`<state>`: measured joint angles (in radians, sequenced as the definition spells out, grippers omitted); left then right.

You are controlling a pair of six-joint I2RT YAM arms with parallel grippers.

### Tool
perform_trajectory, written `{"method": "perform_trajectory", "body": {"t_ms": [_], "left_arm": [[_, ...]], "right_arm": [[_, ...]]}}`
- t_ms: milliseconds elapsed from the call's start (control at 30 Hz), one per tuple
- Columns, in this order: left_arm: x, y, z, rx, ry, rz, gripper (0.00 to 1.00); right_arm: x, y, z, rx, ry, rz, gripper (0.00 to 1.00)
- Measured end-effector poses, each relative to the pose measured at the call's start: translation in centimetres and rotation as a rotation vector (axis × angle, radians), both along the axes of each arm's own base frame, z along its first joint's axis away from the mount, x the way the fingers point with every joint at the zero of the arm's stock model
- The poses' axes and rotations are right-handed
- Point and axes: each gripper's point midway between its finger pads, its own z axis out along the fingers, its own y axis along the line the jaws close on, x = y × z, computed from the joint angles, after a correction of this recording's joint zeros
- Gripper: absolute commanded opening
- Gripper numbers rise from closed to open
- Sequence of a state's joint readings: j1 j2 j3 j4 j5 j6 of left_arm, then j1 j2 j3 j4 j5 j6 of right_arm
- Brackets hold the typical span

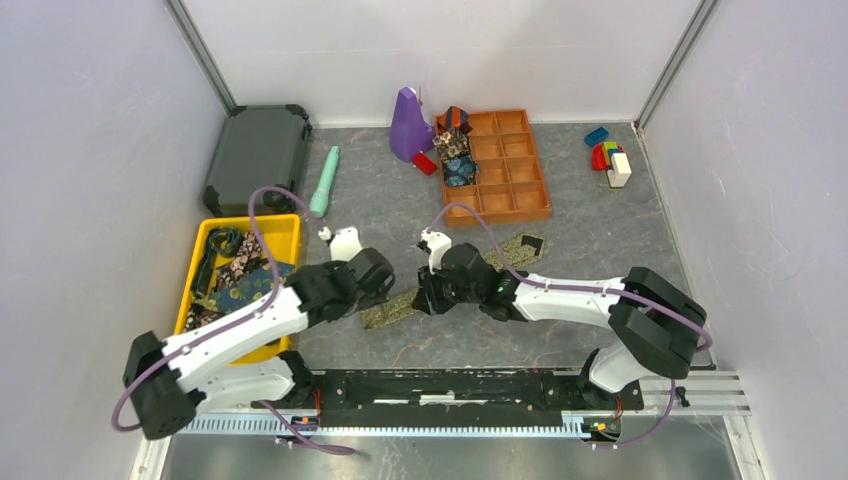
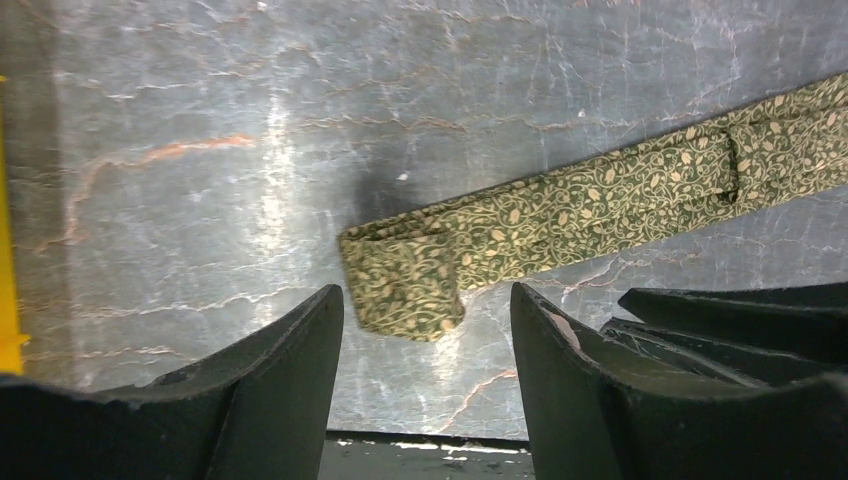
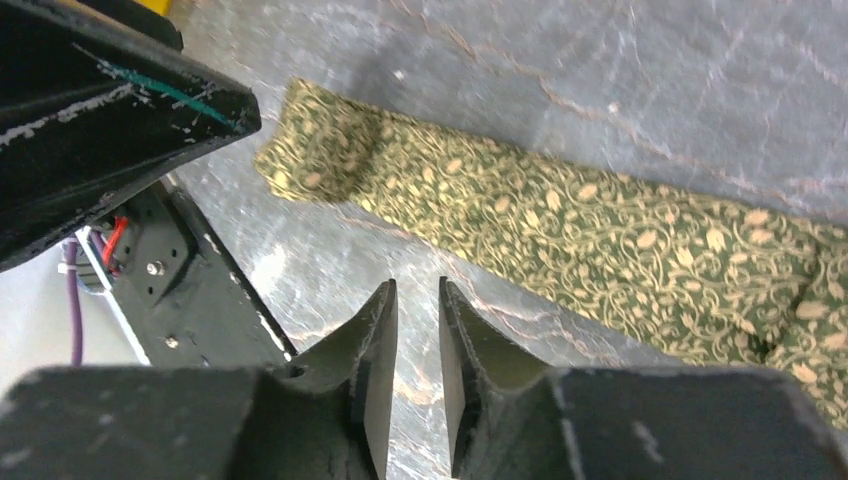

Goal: Roll the ties
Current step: Roll the tie at the center of the board.

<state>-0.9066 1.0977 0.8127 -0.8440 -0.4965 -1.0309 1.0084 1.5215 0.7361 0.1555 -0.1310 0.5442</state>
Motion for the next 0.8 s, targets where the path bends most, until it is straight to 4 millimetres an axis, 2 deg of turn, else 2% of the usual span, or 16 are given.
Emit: {"method": "perform_trajectory", "body": {"t_ms": [167,367,600,800], "left_arm": [[-1.2,2.7,1.5,-0.038,-0.07,0.035,0.71],[-2.8,5.1,1.3,-0.076,-0.108,0.059,0.73],[-3.5,6.4,1.6,-0.117,-0.136,0.099,0.74],[-3.9,6.9,1.4,-0.114,-0.13,0.107,0.74]], "right_arm": [[0.1,2.8,2.7,0.05,-0.028,0.033,0.36],[-0.6,6.9,4.5,0.082,-0.044,0.094,0.36],[-1.5,10.1,3.7,0.061,-0.022,0.145,0.34],[-1.7,10.8,2.2,0.033,0.0,0.159,0.31]]}}
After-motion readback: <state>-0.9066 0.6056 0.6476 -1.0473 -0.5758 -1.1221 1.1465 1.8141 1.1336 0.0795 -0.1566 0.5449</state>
